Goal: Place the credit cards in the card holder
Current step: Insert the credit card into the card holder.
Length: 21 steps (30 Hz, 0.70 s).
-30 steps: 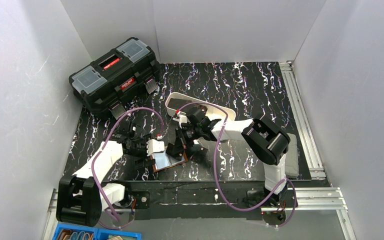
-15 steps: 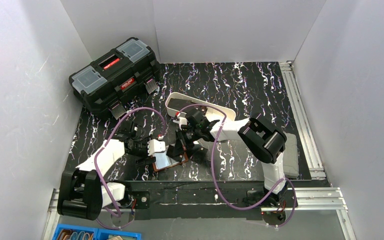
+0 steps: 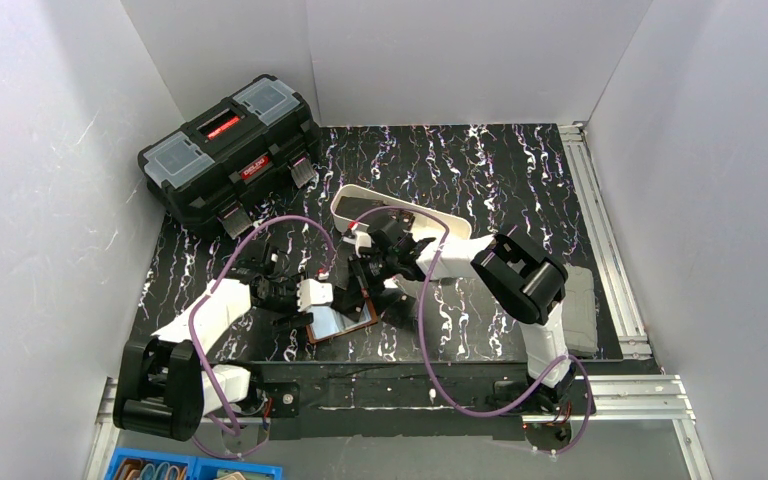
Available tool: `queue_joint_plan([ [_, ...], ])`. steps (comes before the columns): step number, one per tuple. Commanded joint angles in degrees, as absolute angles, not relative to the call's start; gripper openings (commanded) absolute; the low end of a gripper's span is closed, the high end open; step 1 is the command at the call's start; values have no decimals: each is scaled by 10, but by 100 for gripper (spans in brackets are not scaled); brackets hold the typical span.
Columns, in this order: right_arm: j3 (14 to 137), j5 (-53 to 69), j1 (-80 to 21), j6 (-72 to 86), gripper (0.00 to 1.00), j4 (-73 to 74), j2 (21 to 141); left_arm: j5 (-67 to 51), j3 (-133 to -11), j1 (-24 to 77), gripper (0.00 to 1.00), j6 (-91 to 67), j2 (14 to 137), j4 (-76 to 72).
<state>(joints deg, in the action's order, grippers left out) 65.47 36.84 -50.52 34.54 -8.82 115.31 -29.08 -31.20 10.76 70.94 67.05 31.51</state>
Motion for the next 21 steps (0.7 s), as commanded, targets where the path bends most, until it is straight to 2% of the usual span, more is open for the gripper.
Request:
queue_joint_plan([
  [1,675,354,-504,350,1,-95,1160,-296,-301,113,59,716,671,323],
  [14,687,350,-507,354,1,-86,1169,-297,-316,117,57,706,672,331],
  [16,683,337,-511,353,18,-88,1167,-297,-319,119,57,700,671,334],
  [17,676,327,-513,352,24,-92,1161,-297,-321,120,57,699,669,337],
  [21,664,283,-527,345,33,-78,1139,-294,-324,121,57,691,666,342],
])
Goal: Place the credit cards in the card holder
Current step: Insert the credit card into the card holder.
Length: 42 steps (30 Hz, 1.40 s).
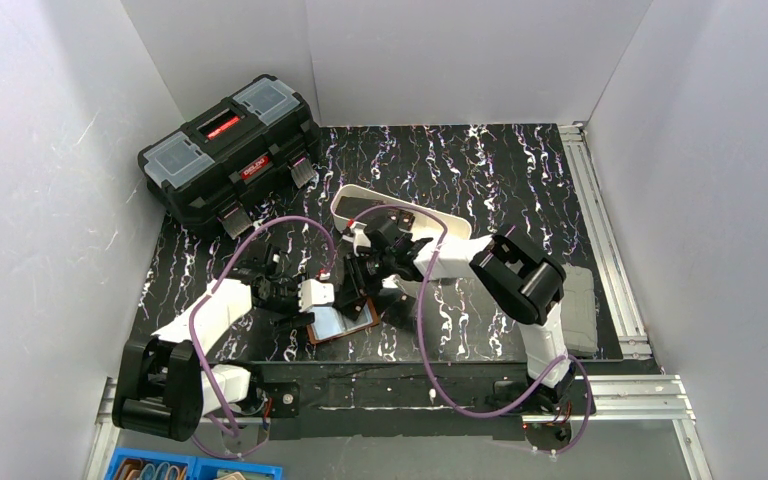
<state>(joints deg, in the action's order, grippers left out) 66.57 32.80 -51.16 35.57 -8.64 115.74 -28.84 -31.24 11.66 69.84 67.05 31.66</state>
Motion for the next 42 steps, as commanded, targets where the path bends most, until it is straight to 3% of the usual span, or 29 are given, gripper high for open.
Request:
queue_joint_plan([
  [1,665,275,-529,345,35,-71,1137,-292,-325,122,56,688,667,343],
  [5,661,264,-536,350,36,-64,1129,-292,-324,126,56,667,661,344],
  [12,647,216,-542,339,48,-14,1101,-280,-322,127,55,645,647,350],
  [17,642,171,-542,326,52,26,1073,-285,-316,128,55,617,631,350],
  [25,641,164,-542,325,50,35,1058,-274,-304,128,56,611,617,346],
  [42,645,216,-548,378,36,5,1078,-279,-299,137,56,592,622,332],
])
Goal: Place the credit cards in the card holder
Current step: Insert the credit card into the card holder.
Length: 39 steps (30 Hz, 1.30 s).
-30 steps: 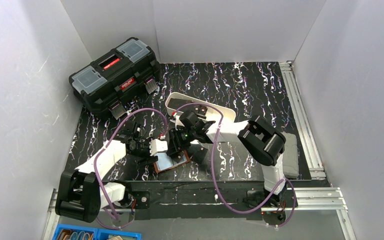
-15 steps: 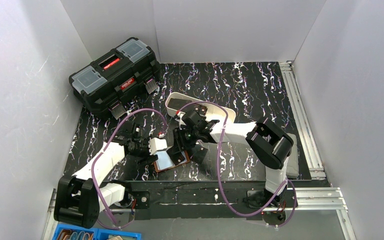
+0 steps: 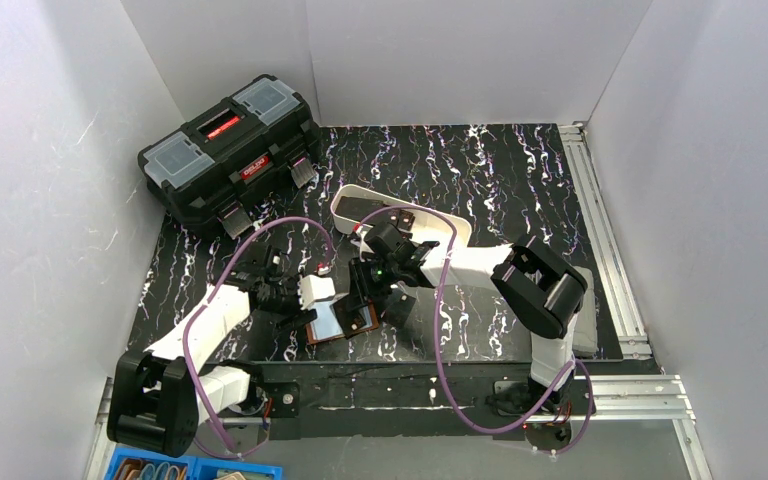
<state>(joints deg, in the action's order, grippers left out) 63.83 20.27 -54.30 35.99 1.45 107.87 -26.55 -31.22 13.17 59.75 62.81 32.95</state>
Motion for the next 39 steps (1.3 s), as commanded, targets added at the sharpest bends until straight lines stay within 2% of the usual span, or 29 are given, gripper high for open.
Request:
queue_joint_plan([
  [1,647,218,-548,382,35,-3,1079,-280,-297,138,56,592,621,331],
  [9,682,222,-546,396,25,-2,1107,-279,-293,141,55,590,616,335],
  [16,622,268,-521,443,1,-117,1113,-280,-289,143,56,596,616,335],
  [27,578,190,-512,454,1,-135,1084,-280,-293,145,55,590,618,334],
  [39,595,147,-523,461,1,-109,1084,-280,-298,151,56,573,618,327],
])
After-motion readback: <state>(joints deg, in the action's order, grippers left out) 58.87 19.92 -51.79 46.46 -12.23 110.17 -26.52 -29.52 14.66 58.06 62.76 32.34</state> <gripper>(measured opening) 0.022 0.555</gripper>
